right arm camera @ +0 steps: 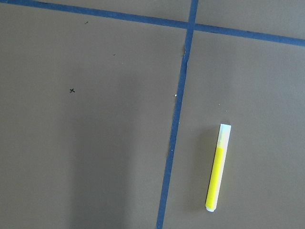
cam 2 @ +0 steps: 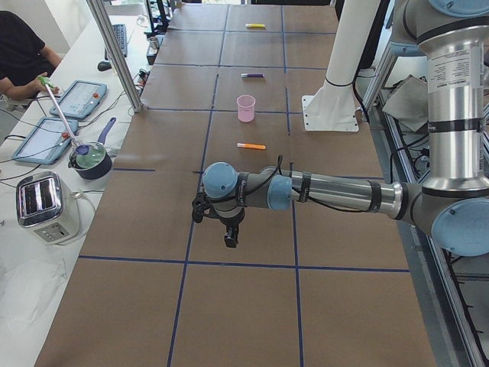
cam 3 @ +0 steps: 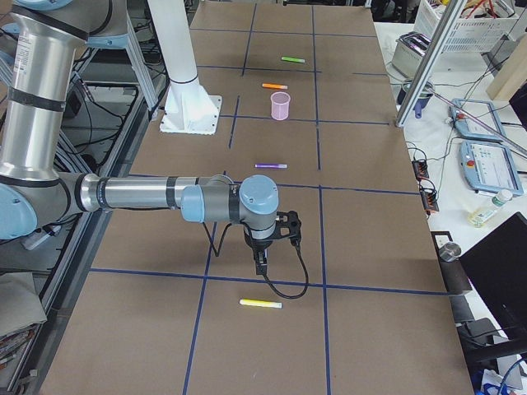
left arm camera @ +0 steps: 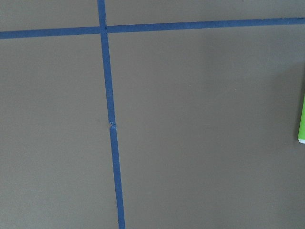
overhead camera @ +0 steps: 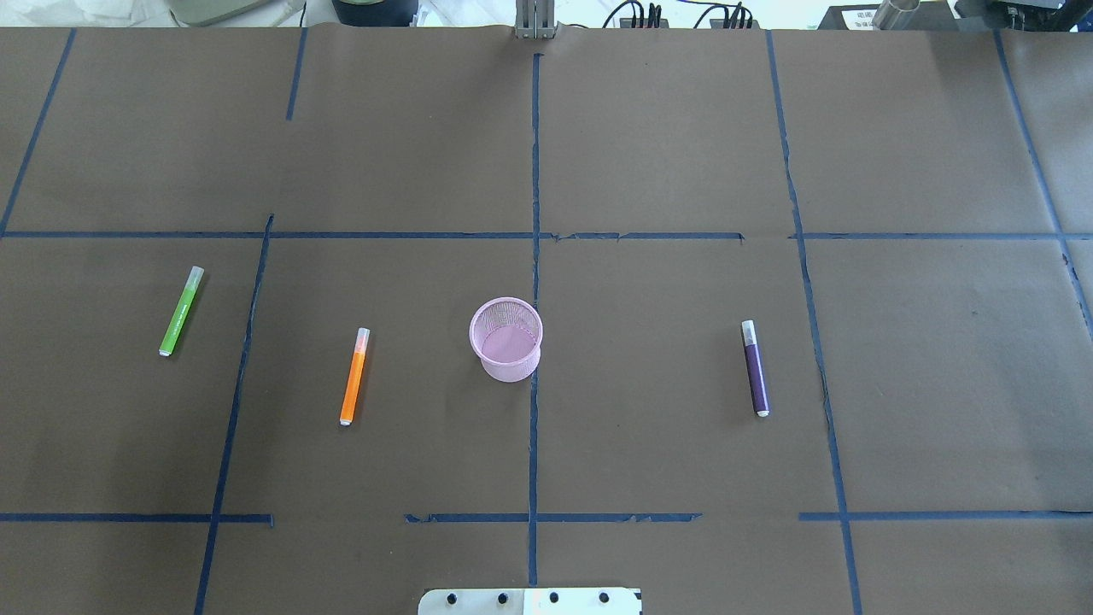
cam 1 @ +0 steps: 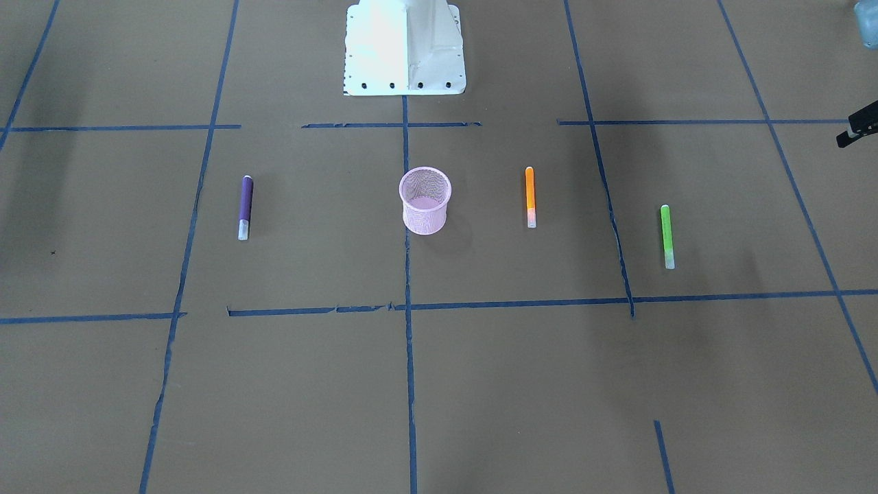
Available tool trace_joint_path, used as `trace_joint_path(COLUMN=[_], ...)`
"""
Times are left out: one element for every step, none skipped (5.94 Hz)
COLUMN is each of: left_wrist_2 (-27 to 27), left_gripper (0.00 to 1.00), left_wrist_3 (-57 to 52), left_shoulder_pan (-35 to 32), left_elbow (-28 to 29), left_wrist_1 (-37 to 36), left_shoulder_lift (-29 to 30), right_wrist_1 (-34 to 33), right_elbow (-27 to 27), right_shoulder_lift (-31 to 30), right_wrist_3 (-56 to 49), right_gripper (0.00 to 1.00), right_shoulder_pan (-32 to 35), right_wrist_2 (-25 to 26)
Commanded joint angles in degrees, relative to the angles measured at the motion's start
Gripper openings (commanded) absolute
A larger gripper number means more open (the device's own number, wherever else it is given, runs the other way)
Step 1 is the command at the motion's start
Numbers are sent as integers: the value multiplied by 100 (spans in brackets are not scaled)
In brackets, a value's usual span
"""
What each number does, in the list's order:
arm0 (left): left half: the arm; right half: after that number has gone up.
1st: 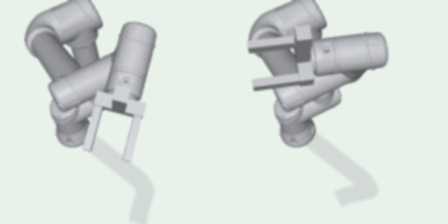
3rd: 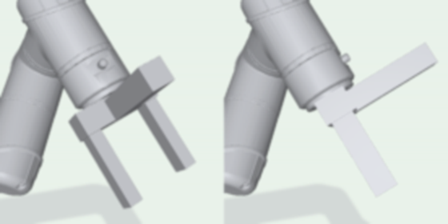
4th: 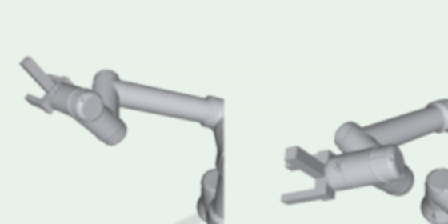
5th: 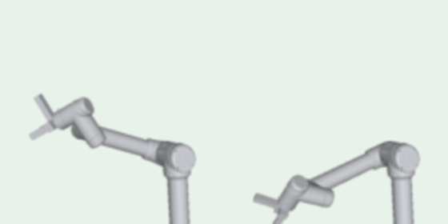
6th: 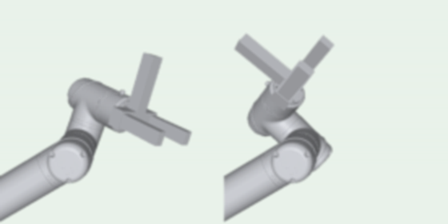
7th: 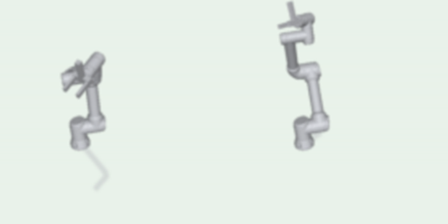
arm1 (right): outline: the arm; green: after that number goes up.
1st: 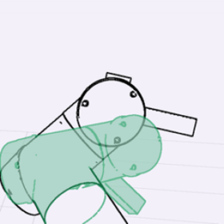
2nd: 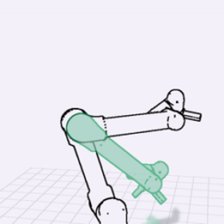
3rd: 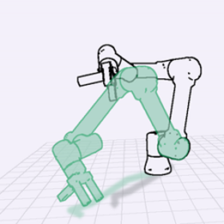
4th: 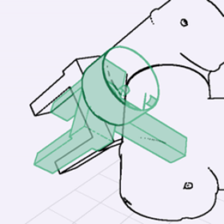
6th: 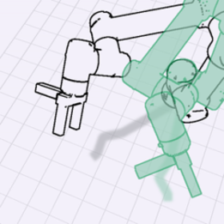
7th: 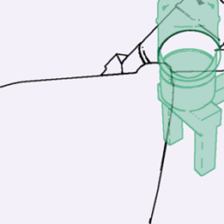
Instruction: Collect pens into pen holder
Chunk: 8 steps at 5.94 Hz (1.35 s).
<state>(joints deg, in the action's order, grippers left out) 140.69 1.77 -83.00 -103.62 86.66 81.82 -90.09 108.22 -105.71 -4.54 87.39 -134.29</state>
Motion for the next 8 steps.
trace_joint_path(left_wrist_2=[-111,-112,-112,-112,-121,-121,-121,-103], left_gripper=[100,100,100,100,100,100,100,100], left_wrist_3=[-18,-18,-18,-18,-1,-1,8,-1], left_shoulder_pan=[-6,-6,-6,-6,-6,-6,29,29], left_elbow=[-105,-158,-184,-211,-220,-324,-351,-439], left_wrist_1=[53,53,62,62,53,36,1,61], left_shoulder_lift=[-130,-140,-157,-166,-166,-157,-157,-140], right_wrist_1=[0,0,0,0,0,0,0,0], right_elbow=[15,6,15,6,6,6,15,6], right_shoulder_lift=[-19,-20,-20,-20,-20,-20,-20,-20], right_wrist_3=[-3,6,6,6,6,6,14,15], right_gripper=[100,100,100,100,100,100,100,100], right_shoulder_pan=[6,6,6,6,6,6,6,6], right_wrist_2=[-9,-9,-9,-9,-9,-9,-9,-18])
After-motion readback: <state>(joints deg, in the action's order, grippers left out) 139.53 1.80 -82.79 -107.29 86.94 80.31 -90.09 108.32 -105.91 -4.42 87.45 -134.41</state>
